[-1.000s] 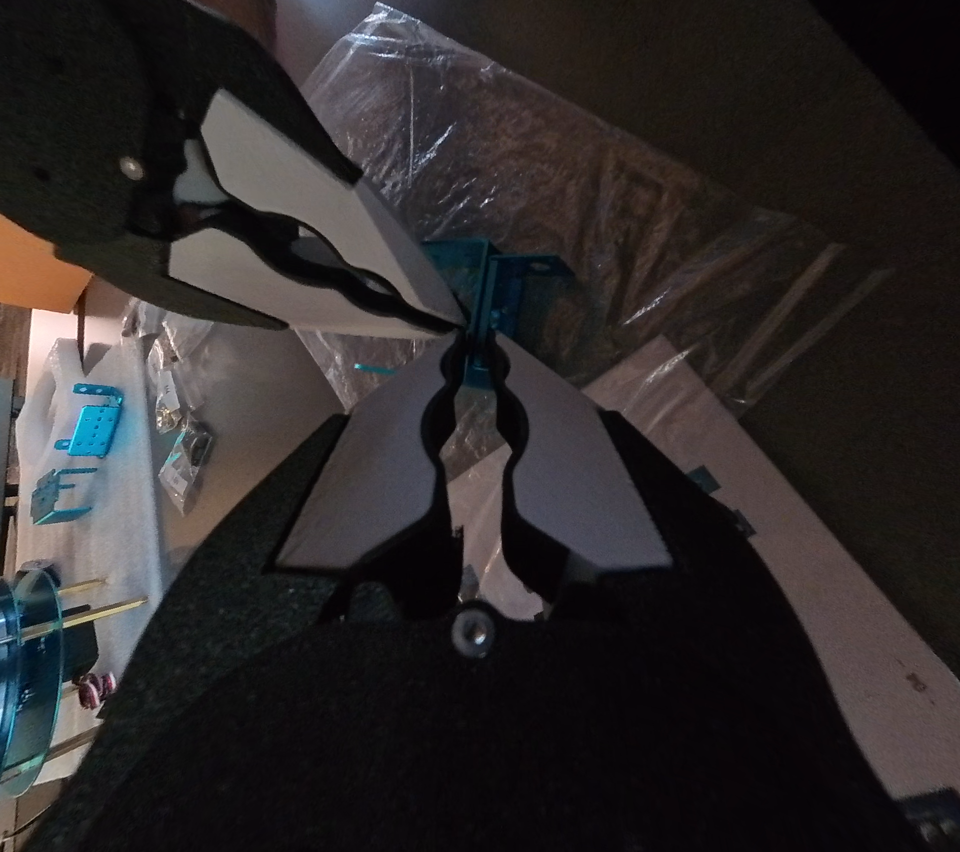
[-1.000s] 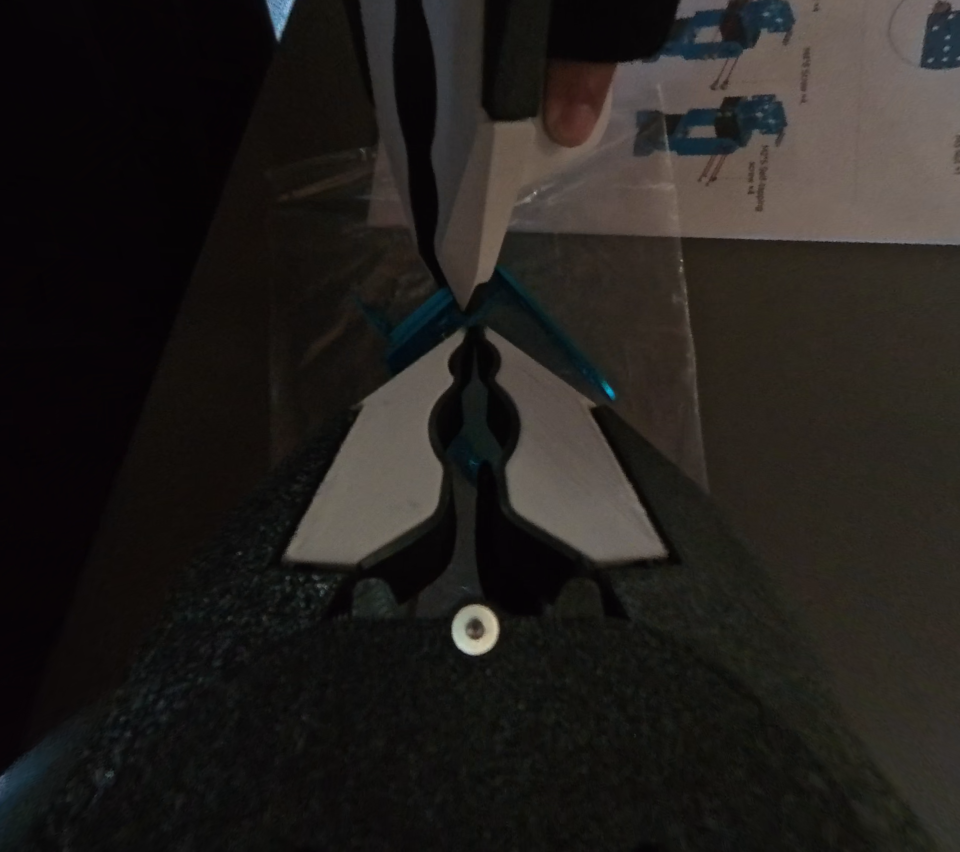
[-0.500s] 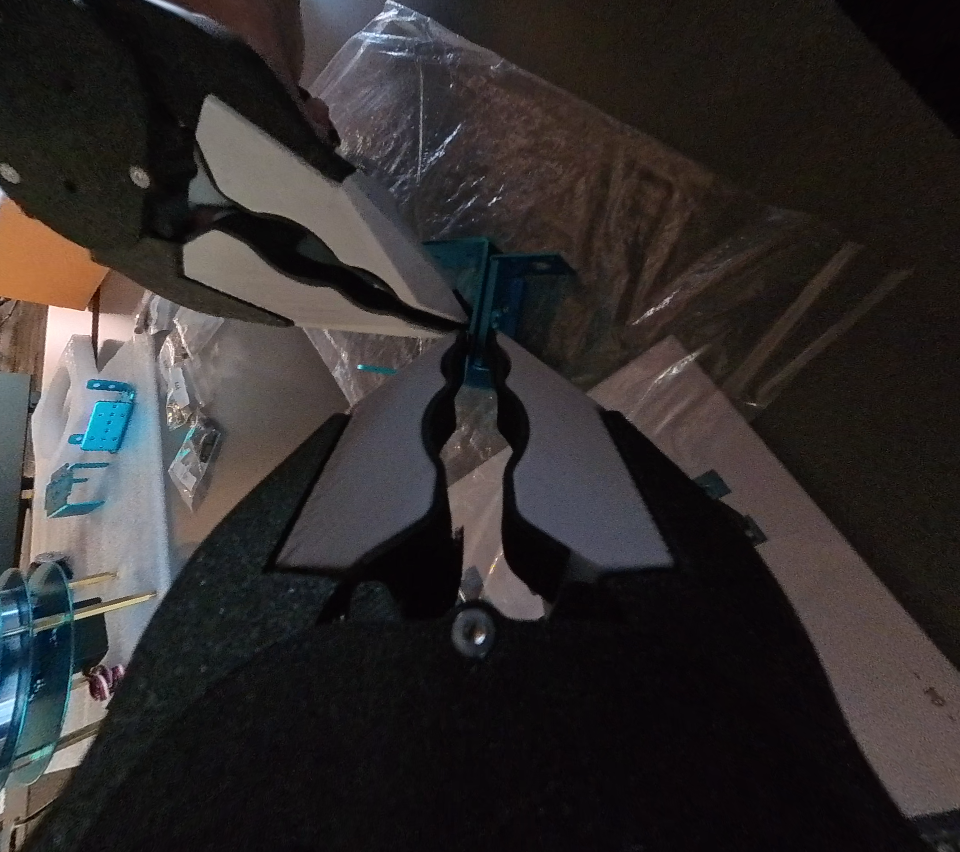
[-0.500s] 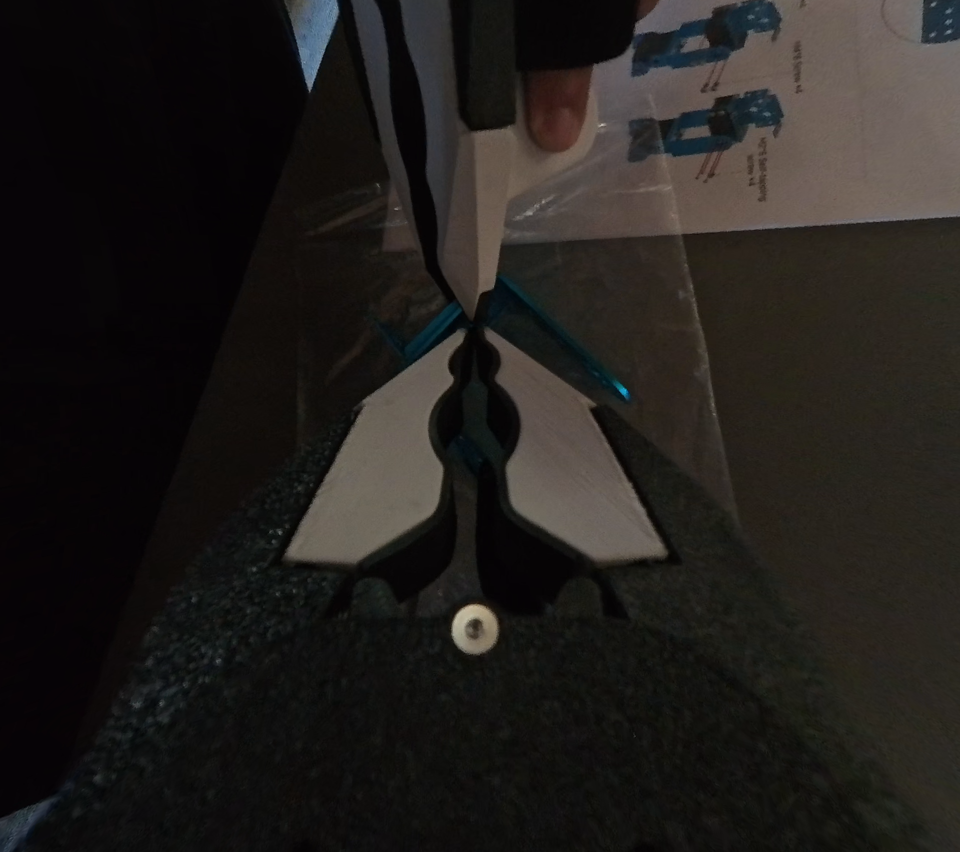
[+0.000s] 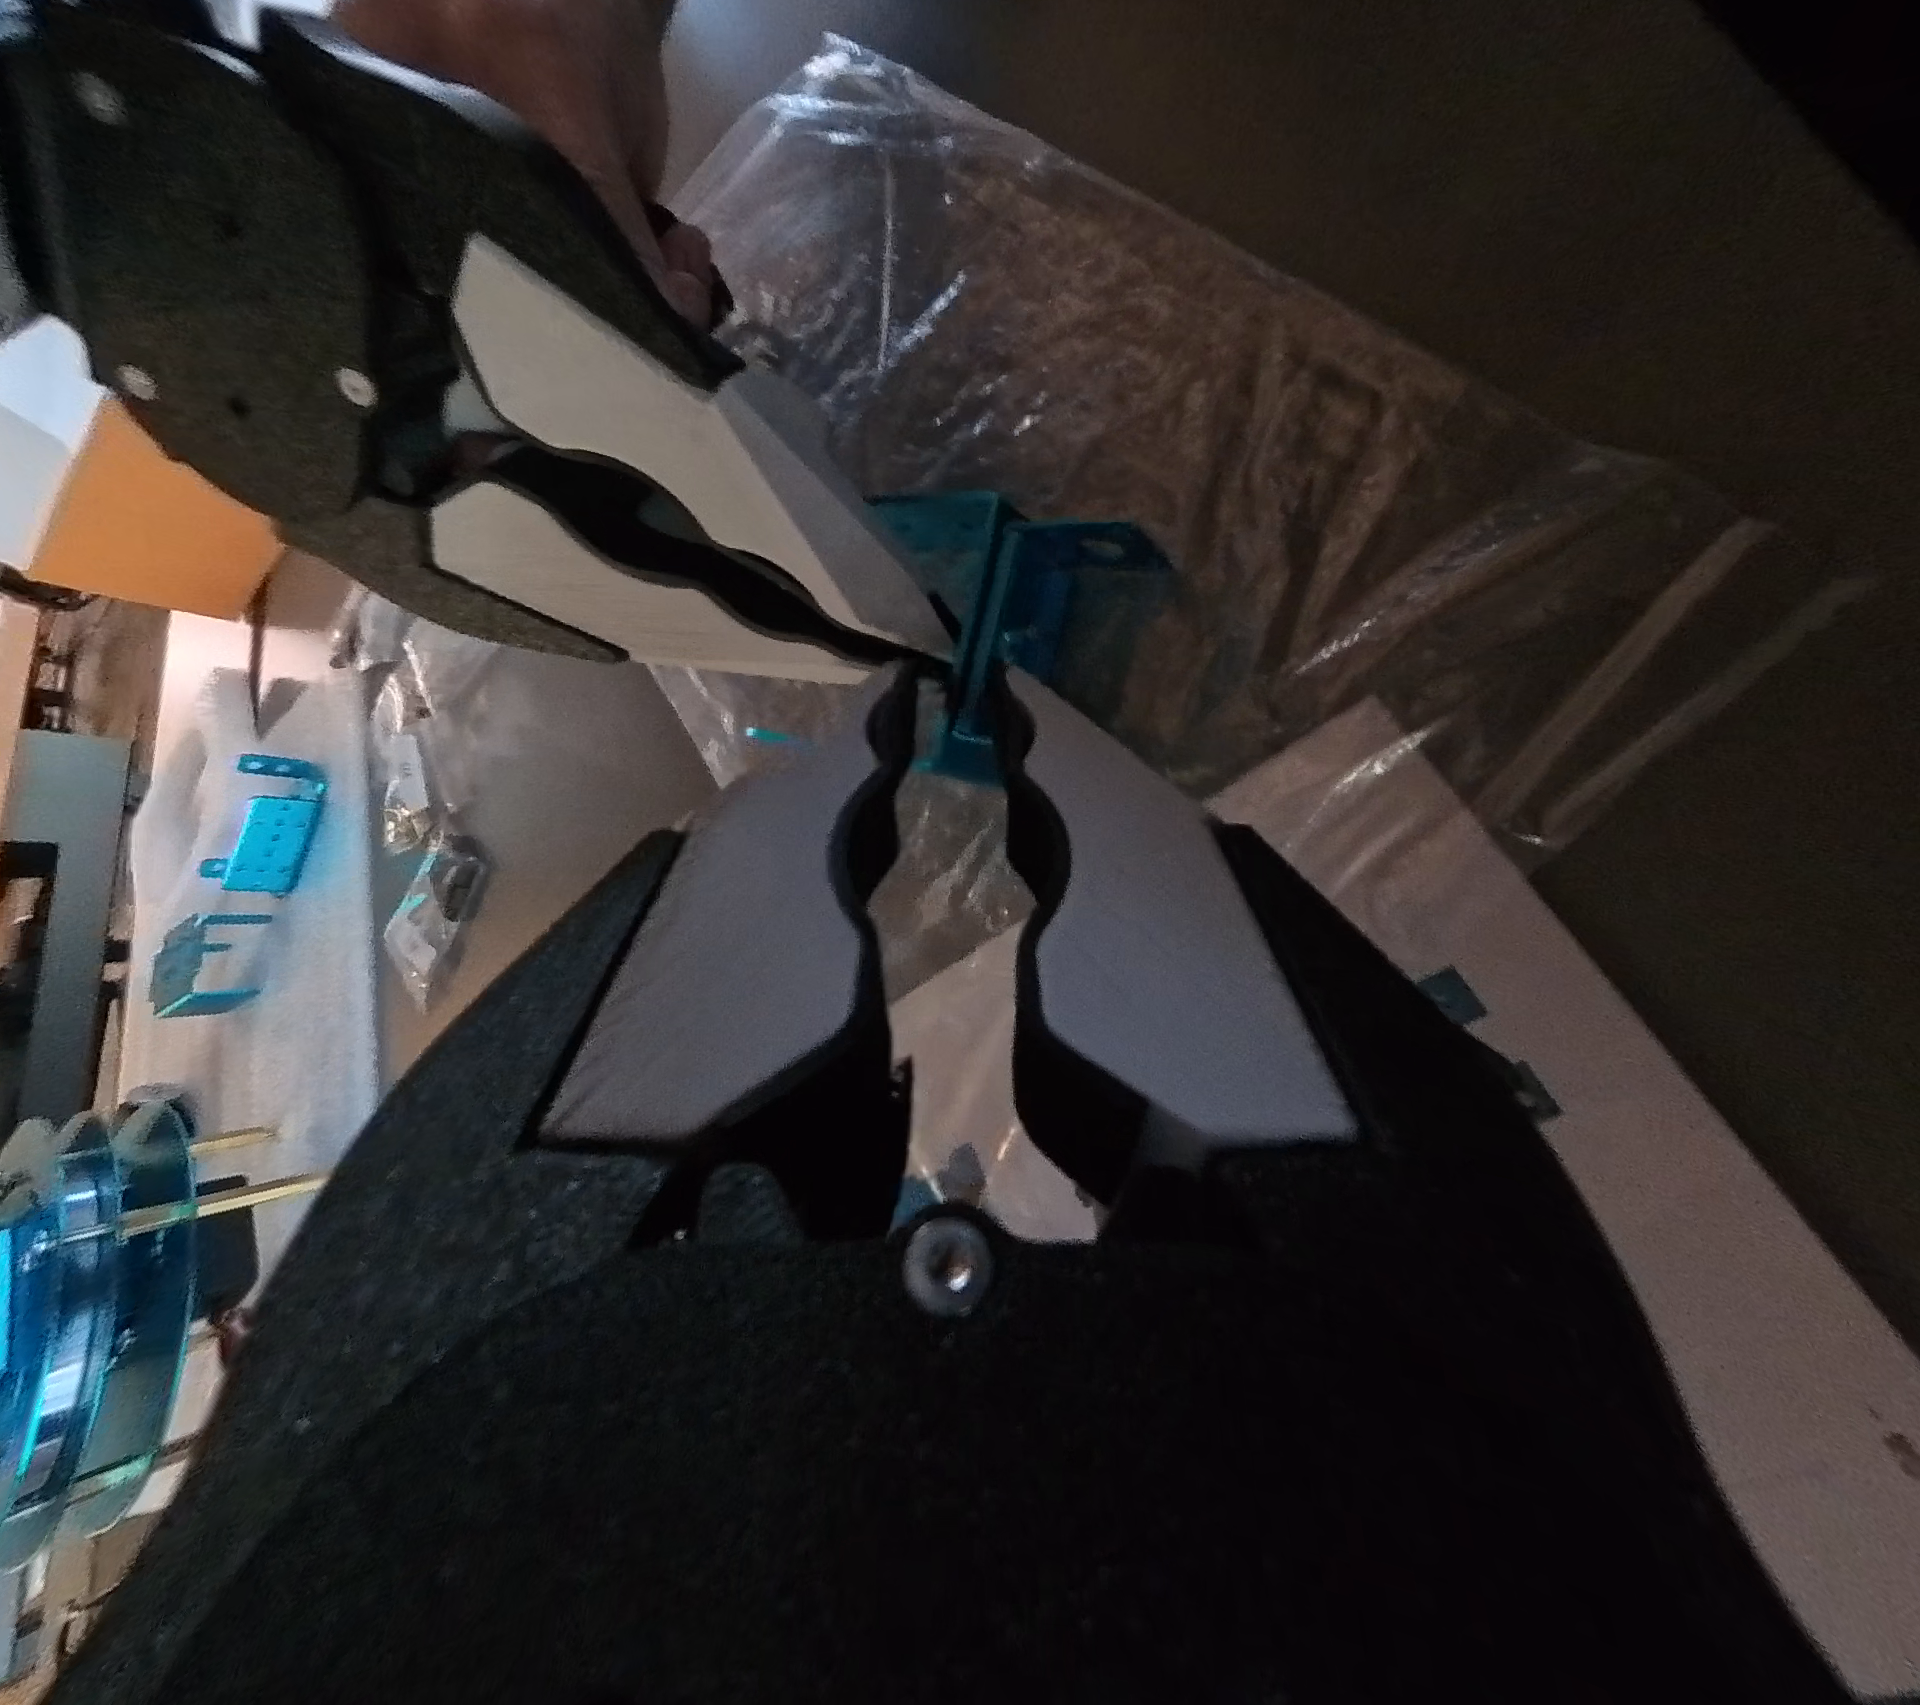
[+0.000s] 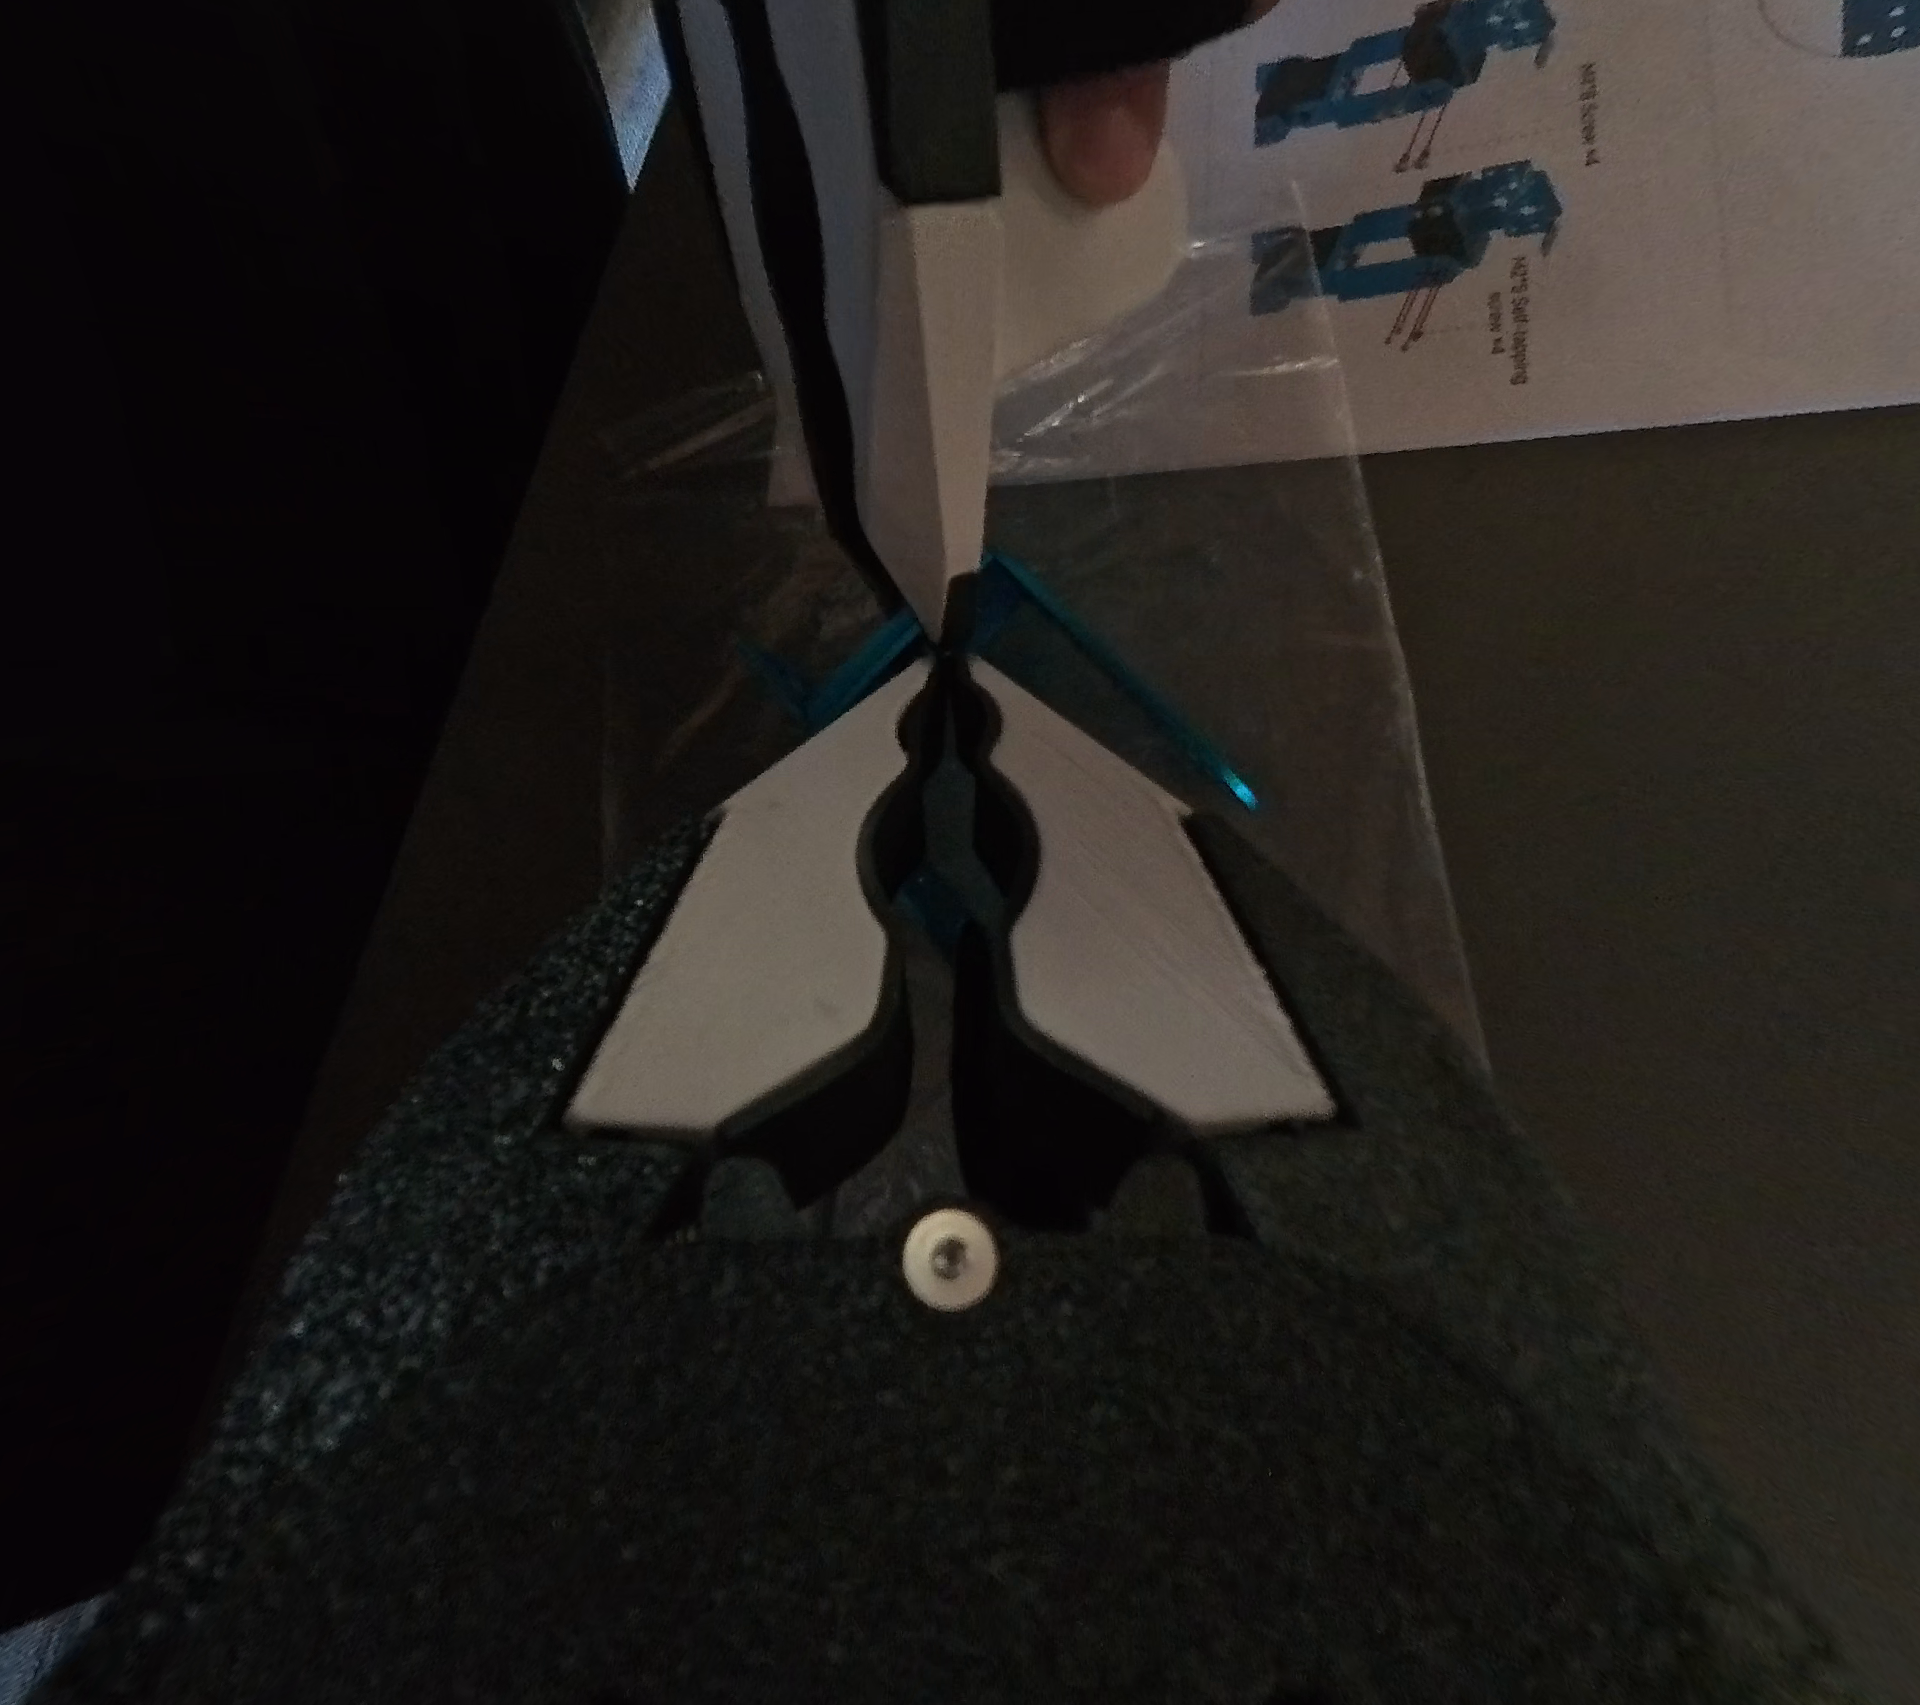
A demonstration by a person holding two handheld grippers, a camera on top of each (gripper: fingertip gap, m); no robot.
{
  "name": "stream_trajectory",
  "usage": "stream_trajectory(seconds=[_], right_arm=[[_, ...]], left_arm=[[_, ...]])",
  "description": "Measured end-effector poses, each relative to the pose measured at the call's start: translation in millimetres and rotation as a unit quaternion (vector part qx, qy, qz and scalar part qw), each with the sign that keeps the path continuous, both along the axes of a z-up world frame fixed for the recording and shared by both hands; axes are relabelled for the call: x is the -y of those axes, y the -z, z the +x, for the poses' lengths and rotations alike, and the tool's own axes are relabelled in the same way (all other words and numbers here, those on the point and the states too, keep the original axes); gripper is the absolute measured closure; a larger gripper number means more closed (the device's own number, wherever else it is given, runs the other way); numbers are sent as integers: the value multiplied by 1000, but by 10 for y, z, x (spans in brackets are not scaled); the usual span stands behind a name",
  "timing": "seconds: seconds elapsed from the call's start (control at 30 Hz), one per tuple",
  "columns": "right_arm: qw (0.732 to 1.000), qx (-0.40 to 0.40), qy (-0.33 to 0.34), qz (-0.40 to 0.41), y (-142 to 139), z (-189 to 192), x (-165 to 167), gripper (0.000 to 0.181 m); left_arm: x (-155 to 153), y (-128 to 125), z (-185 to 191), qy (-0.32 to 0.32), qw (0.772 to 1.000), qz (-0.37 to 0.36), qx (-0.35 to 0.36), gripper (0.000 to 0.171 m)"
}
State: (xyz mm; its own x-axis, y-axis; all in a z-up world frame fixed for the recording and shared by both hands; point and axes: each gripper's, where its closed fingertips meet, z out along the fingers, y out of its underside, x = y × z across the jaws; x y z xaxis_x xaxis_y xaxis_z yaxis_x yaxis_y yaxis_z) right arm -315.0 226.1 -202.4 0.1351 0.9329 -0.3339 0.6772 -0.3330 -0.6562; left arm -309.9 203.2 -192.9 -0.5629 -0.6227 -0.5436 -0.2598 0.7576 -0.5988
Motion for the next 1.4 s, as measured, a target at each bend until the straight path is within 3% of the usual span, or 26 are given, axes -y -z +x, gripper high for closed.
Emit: stream_trajectory(seconds=[0.1, 0.2, 0.37, 0.53, 0.7, 0.9, 1.4], right_arm=[[1000, 0, 2, -1, -4, 5, 4, 181], [1000, 2, 6, 2, -4, 11, 3, 181], [1000, 6, 14, 6, -8, 6, 16, 181], [999, 7, 44, 4, -10, 19, -15, 180], [999, 2, 50, 5, -31, 6, 33, 180], [999, 8, 43, 11, -1, -9, 59, 181], [1000, 4, 20, 20, 11, -63, 137, 181]], left_arm=[[24, -81, -3, 0, 1000, -24, 8, 148], [28, -121, -33, -1, 999, -54, -3, 147], [-79, -122, -40, -44, 990, -127, -41, 114], [-231, 3, 5, -91, 982, -154, -64, 88], [-226, 48, 72, -103, 977, -179, -62, 88], [-201, 28, 78, -98, 973, -197, -63, 100], [-189, 80, 68, -95, 980, -166, -62, 116]])
